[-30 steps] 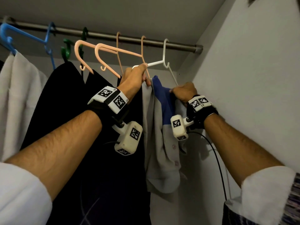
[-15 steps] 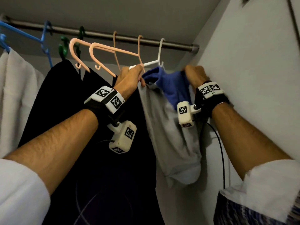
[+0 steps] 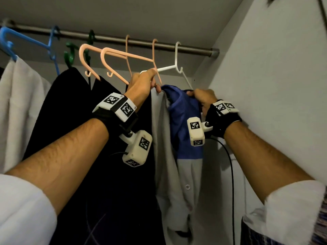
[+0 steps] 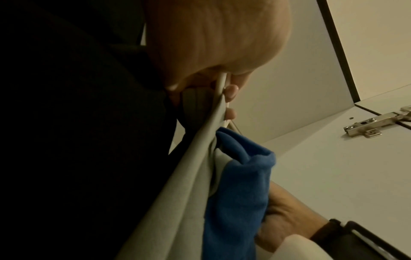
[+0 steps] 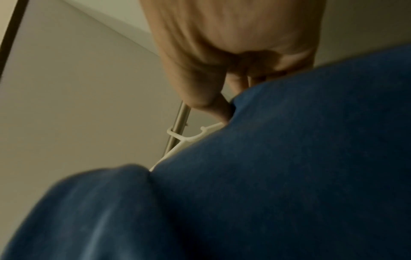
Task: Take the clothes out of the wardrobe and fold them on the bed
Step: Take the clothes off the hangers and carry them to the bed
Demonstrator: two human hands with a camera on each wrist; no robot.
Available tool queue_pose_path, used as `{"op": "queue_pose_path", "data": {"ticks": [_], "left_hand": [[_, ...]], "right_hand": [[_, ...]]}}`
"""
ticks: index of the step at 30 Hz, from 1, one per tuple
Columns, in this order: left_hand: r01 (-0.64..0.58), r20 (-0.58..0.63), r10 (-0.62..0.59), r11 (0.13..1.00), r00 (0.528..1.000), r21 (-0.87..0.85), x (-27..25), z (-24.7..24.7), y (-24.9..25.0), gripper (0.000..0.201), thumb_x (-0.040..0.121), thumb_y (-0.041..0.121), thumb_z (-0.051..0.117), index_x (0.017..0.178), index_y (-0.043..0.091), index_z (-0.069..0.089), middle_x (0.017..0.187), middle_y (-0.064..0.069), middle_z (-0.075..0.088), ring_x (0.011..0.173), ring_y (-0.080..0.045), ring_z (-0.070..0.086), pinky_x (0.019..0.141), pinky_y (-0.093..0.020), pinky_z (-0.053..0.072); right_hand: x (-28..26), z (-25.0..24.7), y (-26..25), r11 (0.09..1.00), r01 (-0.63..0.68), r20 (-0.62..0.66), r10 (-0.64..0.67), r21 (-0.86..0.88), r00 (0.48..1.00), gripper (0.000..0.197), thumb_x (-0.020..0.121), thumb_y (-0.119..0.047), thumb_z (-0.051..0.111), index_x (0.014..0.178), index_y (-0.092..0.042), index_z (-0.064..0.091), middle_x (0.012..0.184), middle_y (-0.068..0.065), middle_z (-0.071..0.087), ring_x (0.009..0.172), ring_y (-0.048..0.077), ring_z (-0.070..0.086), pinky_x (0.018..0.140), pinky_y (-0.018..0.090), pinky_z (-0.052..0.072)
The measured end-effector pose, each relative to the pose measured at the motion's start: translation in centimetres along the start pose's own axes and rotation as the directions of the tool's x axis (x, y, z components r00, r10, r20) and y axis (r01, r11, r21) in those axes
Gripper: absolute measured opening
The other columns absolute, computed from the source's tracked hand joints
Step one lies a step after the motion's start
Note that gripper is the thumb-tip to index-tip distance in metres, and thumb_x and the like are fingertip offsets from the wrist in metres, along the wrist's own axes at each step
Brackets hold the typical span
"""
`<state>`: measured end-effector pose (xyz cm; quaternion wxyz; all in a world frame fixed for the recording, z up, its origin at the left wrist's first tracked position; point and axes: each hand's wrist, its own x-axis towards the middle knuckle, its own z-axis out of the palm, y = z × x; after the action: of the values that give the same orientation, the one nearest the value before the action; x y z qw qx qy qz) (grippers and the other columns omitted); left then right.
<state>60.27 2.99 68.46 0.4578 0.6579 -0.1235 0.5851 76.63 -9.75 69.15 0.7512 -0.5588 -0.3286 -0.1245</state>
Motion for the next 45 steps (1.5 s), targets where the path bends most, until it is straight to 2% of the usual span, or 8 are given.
{"op": "queue_pose_path", "data": {"ticks": [6, 11, 15, 21, 26, 31, 39, 45], "left_hand": [[-0.002, 0.003, 0.002, 1.000, 1.000, -0.003, -0.5, 0.0, 0.2, 0.047, 0.099, 0.029, 0.053, 0.054, 0.017, 0.047, 0.040, 0.004, 0.048, 0.063, -0.027, 0.061, 0.101, -0.049, 0.051], [-0.008, -0.010, 0.008, 1.000, 1.000, -0.005, -0.1, -0.2, -0.2, 0.052, 0.100, 0.027, 0.054, 0.049, 0.016, 0.045, 0.039, 0.003, 0.044, 0.054, -0.024, 0.057, 0.083, -0.040, 0.051], [-0.010, -0.023, 0.010, 1.000, 1.000, -0.005, 0.2, -0.3, -0.3, 0.050, 0.098, 0.029, 0.056, 0.051, 0.018, 0.046, 0.042, 0.002, 0.044, 0.053, -0.024, 0.058, 0.079, -0.037, 0.049], [-0.003, -0.007, 0.003, 0.999, 1.000, -0.052, 0.0, -0.1, 0.2, 0.046, 0.099, 0.025, 0.055, 0.055, 0.016, 0.046, 0.044, 0.001, 0.040, 0.050, -0.023, 0.057, 0.077, -0.040, 0.049], [-0.017, -0.020, 0.017, 1.000, 1.000, 0.022, -0.2, 0.1, 0.1, 0.049, 0.101, 0.023, 0.053, 0.053, 0.015, 0.043, 0.042, 0.002, 0.037, 0.048, -0.021, 0.057, 0.072, -0.035, 0.047], [0.016, -0.003, -0.016, 1.000, 1.000, 0.004, -0.1, -0.2, -0.3, 0.055, 0.101, 0.028, 0.052, 0.049, 0.016, 0.042, 0.039, 0.003, 0.042, 0.055, -0.025, 0.056, 0.079, -0.035, 0.047], [0.034, 0.004, -0.034, 0.999, 0.999, 0.026, -0.7, -0.2, 0.1, 0.054, 0.101, 0.031, 0.052, 0.050, 0.016, 0.044, 0.039, 0.003, 0.046, 0.060, -0.025, 0.058, 0.092, -0.045, 0.052], [0.029, 0.005, -0.029, 0.999, 1.000, 0.025, -0.5, -0.1, -0.2, 0.057, 0.100, 0.033, 0.053, 0.045, 0.018, 0.047, 0.041, 0.001, 0.049, 0.065, -0.027, 0.060, 0.098, -0.050, 0.052]], "right_hand": [[-1.1, -2.0, -2.5, 0.996, 0.093, -0.123, -0.092, 0.001, 0.988, 0.021, 0.092, -0.008, 0.068, 0.111, 0.001, 0.069, 0.096, 0.007, 0.067, 0.083, 0.020, 0.061, 0.045, 0.011, 0.044], [-0.4, -1.2, -1.2, 0.996, -0.092, 0.187, 0.088, 0.012, 0.978, 0.050, 0.065, -0.036, 0.077, 0.107, -0.008, 0.077, 0.104, 0.012, 0.078, 0.100, 0.033, 0.073, 0.104, 0.047, 0.054], [-1.6, -0.2, -0.5, 0.988, -0.143, 0.312, 0.156, -0.067, 0.937, 0.022, 0.089, -0.031, 0.070, 0.101, -0.012, 0.075, 0.111, 0.015, 0.076, 0.096, 0.029, 0.070, 0.101, 0.043, 0.053], [1.7, -0.7, 0.2, 1.000, 0.004, 0.100, -0.002, -0.013, 0.995, 0.054, 0.036, -0.013, 0.080, 0.089, -0.005, 0.080, 0.089, 0.013, 0.079, 0.090, 0.034, 0.075, 0.089, 0.048, 0.062], [-2.1, -0.4, -1.9, 0.982, 0.157, 0.003, -0.159, 0.108, 0.987, 0.020, 0.064, 0.009, 0.066, 0.067, -0.008, 0.074, 0.058, 0.005, 0.068, 0.065, 0.026, 0.065, 0.060, 0.030, 0.057], [-1.5, 0.0, -2.6, 0.989, 0.040, 0.197, -0.068, 0.145, 0.978, 0.025, 0.048, -0.016, 0.067, 0.070, -0.011, 0.076, 0.084, 0.015, 0.072, 0.083, 0.033, 0.066, 0.090, 0.047, 0.058], [-1.3, -0.1, -1.9, 0.988, -0.080, 0.185, 0.103, -0.131, 0.977, 0.013, 0.088, -0.024, 0.068, 0.080, -0.014, 0.069, 0.079, 0.008, 0.071, 0.068, 0.023, 0.066, 0.065, 0.029, 0.054], [-1.5, 0.5, -1.6, 0.855, 0.161, 0.050, -0.157, -0.494, 0.986, 0.015, 0.085, -0.020, 0.066, 0.089, -0.006, 0.070, 0.091, 0.009, 0.070, 0.085, 0.028, 0.067, 0.067, 0.030, 0.046]]}}
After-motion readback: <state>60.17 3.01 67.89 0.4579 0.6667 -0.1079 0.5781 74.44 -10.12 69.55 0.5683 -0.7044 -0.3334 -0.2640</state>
